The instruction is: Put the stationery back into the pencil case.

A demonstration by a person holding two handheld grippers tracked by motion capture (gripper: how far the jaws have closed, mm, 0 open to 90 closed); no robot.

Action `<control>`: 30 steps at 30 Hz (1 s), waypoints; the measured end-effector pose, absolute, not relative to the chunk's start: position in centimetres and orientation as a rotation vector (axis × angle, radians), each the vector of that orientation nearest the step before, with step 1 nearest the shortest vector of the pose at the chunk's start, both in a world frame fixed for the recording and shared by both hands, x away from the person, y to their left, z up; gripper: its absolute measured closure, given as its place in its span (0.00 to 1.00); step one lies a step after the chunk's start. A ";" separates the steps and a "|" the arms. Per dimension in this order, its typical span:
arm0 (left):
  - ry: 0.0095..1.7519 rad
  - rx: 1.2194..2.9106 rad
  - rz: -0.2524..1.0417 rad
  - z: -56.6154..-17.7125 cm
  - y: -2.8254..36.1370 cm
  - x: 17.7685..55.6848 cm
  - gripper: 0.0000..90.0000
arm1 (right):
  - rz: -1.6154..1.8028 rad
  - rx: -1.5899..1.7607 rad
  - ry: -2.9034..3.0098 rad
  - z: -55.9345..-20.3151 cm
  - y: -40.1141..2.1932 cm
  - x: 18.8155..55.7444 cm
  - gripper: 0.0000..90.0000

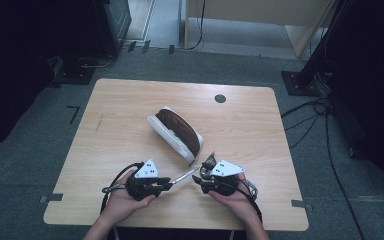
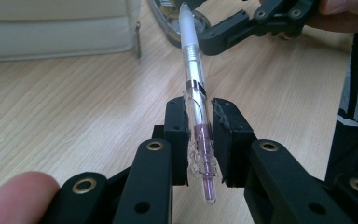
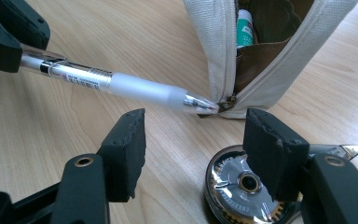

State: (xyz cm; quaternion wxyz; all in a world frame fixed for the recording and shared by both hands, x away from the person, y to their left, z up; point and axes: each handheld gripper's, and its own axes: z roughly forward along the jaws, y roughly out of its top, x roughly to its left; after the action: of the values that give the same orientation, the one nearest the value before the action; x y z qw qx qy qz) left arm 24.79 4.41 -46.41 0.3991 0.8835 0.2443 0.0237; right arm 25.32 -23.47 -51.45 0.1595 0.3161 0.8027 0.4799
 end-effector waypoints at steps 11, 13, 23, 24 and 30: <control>0.608 2.248 0.018 -46.2 3.7 25.2 0.86 | 1.358 0.787 2.282 -51.5 -23.0 24.9 0.42; 0.615 2.245 0.007 -46.1 3.7 25.4 0.86 | 1.356 0.767 2.274 -51.5 -23.0 24.9 0.43; 0.628 2.242 -0.053 -45.9 3.9 26.2 0.86 | 1.302 0.629 2.245 -51.9 -22.6 24.5 0.46; 0.630 2.239 -0.055 -45.9 4.0 26.2 0.86 | 1.294 0.619 2.244 -51.9 -22.6 24.5 0.46; 0.633 2.226 -0.083 -45.5 4.1 26.6 0.86 | 1.277 0.617 2.249 -52.0 -22.8 24.5 0.50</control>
State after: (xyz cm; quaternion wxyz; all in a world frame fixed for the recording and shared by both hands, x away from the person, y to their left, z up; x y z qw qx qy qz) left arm 26.65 4.07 -45.51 0.4013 0.8805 0.2503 -0.0329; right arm 24.45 -22.78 -51.99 0.2390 0.2253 0.8213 0.4665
